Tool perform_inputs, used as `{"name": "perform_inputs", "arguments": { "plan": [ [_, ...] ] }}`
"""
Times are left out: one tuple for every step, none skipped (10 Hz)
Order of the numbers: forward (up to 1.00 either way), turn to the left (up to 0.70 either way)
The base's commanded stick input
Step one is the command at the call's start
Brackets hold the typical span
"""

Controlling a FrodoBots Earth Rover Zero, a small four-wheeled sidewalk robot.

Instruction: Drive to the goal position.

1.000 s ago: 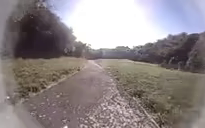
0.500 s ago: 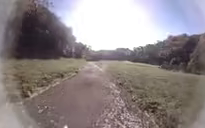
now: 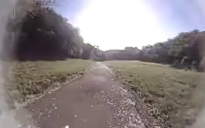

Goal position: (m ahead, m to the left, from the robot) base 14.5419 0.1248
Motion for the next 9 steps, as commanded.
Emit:
{"name": "perform_inputs", "arguments": {
  "plan": [
    [1.0,0.01],
    [1.0,0.01],
    [1.0,0.01],
    [1.0,0.01],
    [1.0,0.01],
    [1.0,0.01],
    [1.0,0.01],
    [1.0,-0.01],
    [1.0,-0.05]
  ]
}}
